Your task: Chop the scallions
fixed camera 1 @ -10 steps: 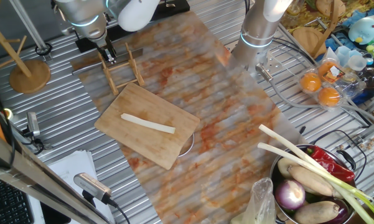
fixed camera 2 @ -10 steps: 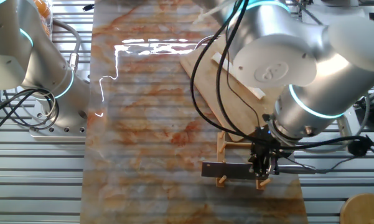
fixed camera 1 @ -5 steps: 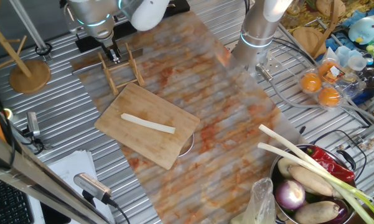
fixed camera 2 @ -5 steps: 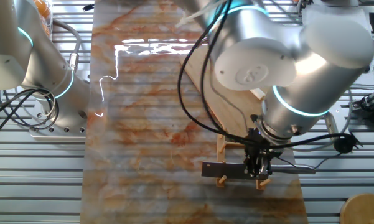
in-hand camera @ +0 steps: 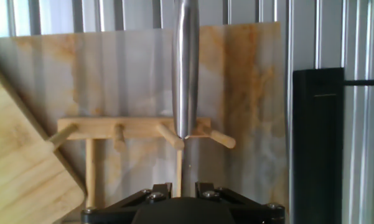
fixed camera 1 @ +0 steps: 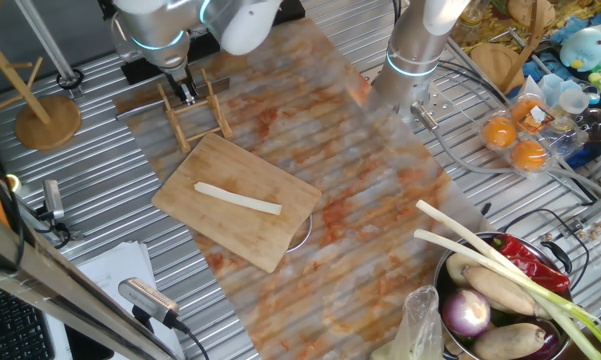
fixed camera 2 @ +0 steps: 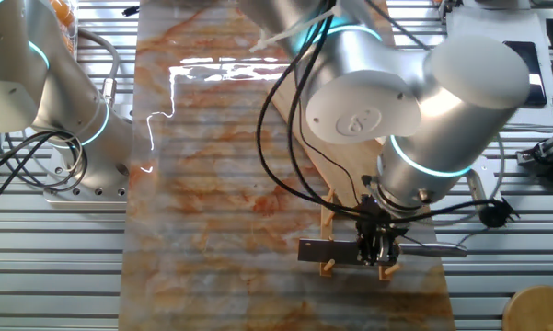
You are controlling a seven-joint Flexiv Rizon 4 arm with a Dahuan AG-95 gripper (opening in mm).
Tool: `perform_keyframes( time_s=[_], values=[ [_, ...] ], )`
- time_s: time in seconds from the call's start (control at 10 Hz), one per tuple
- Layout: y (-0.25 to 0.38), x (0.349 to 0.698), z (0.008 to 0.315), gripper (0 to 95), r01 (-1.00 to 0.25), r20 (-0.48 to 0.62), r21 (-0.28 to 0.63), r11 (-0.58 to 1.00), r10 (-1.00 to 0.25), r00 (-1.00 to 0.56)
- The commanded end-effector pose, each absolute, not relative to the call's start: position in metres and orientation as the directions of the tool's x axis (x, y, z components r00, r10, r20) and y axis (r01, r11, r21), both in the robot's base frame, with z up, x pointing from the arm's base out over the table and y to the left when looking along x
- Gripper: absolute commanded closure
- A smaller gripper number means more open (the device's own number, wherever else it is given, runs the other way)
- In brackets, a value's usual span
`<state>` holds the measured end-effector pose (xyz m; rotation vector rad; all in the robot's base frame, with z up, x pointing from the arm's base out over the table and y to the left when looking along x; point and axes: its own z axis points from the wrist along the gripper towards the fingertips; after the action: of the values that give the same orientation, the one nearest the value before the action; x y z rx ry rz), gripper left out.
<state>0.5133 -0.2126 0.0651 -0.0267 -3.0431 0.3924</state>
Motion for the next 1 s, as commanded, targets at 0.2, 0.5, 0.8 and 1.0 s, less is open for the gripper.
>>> perform_keyframes(
  time_s=[0.2,0.5,0.8,1.0],
  values=[
    [-0.214,0.515,0.057,76.0,0.007,0.047,-0.260,0.965,0.019,-0.999],
    [-0.219,0.517,0.053,76.0,0.002,0.038,-0.267,0.964,0.013,-0.999],
    [-0.221,0.518,0.051,76.0,0.000,0.031,-0.264,0.964,0.009,-0.999],
    [-0.219,0.526,0.047,95.0,0.000,0.033,-0.266,0.964,0.009,-0.999]
  ],
)
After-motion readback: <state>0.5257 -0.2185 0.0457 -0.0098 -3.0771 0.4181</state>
